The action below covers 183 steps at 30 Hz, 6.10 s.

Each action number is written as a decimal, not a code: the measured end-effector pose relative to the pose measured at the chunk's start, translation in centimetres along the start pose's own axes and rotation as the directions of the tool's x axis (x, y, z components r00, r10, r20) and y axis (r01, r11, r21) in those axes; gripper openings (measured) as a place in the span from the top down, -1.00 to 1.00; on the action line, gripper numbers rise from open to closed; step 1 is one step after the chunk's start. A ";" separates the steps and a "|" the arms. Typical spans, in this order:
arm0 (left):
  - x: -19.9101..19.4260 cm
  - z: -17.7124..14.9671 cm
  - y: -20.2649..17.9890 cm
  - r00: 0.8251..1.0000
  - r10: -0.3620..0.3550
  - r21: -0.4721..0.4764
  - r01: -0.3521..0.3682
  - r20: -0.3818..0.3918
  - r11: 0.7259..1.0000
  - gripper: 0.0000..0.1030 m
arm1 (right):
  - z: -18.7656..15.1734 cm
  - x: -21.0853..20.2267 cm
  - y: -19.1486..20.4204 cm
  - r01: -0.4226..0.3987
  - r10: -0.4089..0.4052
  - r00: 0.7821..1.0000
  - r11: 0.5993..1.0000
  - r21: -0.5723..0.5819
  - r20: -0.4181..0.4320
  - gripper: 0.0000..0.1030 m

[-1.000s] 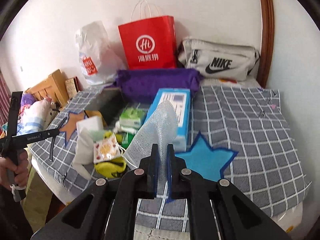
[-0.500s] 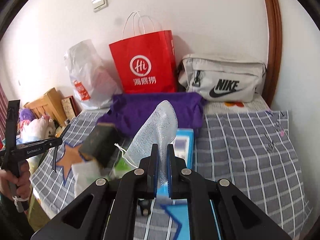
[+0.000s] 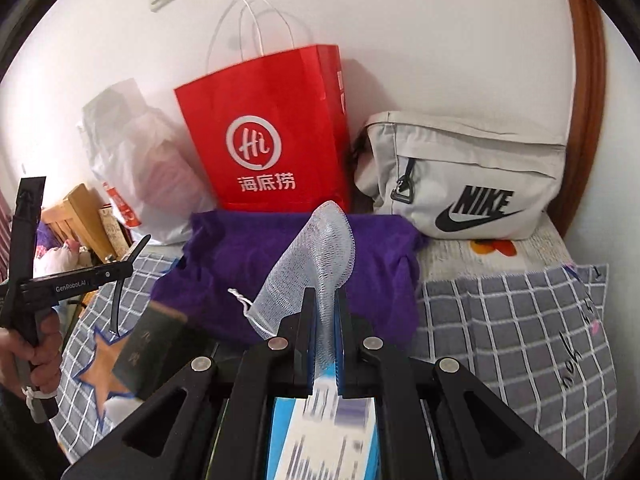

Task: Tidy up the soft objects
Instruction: 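Carry the strap and mesh bag onto the purple towel and open both tools, then grasp the orange-print wipe packet with the right tool while the left tool returns to the white block, then grasp the white block with the left tool while the right tool holds the packet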

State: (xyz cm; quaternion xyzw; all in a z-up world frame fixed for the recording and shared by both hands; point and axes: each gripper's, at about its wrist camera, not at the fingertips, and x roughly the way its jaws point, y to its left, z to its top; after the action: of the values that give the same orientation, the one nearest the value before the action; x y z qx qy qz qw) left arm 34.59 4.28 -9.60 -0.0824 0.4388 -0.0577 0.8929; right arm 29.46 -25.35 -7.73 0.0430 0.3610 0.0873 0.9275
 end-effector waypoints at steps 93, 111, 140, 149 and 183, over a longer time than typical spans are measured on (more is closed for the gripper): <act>-9.1 -22.3 7.3 0.985 0.117 -0.114 -0.131 -0.123 0.985 -0.34 | -19.7 -2.5 14.1 -0.121 0.046 0.971 0.942 -0.313 -0.235 -0.58; -8.7 -21.8 3.9 0.994 0.017 -0.116 -0.029 -0.106 0.993 -0.34 | -19.6 -8.3 10.2 -0.127 0.099 0.985 0.971 -0.204 -0.141 -0.12; -1.8 -17.0 -0.8 0.986 0.082 -0.150 -0.104 -0.144 0.983 -0.49 | -23.9 -8.0 -0.1 -0.028 0.030 0.980 1.000 0.015 -0.197 -0.13; -3.3 -17.5 1.1 0.990 0.001 -0.230 -0.033 -0.140 0.973 -0.05 | -24.5 -7.7 0.1 -0.035 0.040 0.977 0.999 0.026 -0.212 -0.13; -9.1 -18.1 5.5 0.991 -0.135 -0.256 0.135 0.015 0.957 0.48 | -22.6 -10.9 1.9 -0.010 0.008 0.987 1.000 -0.013 -0.162 -0.12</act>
State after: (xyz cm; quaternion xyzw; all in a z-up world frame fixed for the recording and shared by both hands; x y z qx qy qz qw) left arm 14.83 9.48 -14.52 -0.2267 0.4372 -0.0614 0.8681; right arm 6.08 -25.24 -16.88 0.0309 0.4343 0.0973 0.8950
